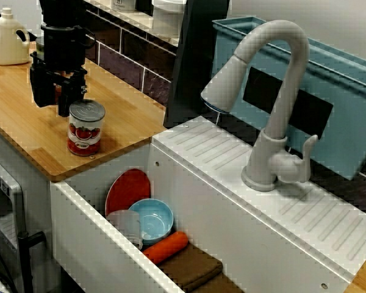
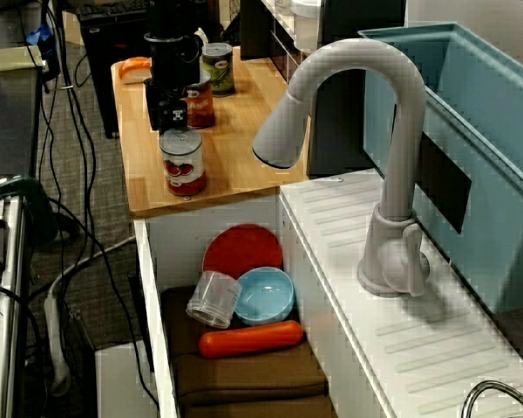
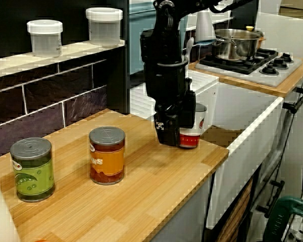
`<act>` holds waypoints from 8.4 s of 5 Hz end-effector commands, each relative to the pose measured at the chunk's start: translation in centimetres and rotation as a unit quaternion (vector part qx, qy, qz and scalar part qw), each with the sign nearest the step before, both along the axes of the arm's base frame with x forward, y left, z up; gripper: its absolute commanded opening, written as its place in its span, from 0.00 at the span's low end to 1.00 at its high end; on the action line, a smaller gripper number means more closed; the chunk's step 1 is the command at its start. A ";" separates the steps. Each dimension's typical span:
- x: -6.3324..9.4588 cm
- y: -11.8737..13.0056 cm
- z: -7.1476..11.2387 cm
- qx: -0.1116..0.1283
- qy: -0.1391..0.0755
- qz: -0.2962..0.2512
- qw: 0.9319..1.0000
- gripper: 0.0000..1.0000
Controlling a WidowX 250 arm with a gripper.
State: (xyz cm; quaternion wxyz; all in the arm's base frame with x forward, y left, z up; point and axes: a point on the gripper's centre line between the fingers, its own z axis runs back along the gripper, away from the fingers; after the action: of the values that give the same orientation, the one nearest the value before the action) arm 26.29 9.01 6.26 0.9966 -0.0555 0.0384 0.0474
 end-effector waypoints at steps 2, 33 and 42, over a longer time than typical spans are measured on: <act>0.3 -0.9 2.1 0.002 -0.018 -0.015 1.000 1.00; 4.4 12.0 7.5 0.036 -0.180 0.335 0.924 1.00; 3.6 13.2 6.2 0.040 -0.206 0.488 0.847 1.00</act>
State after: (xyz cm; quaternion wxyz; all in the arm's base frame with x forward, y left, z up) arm 31.22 21.98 9.34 0.8377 -0.0426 -0.1644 0.5190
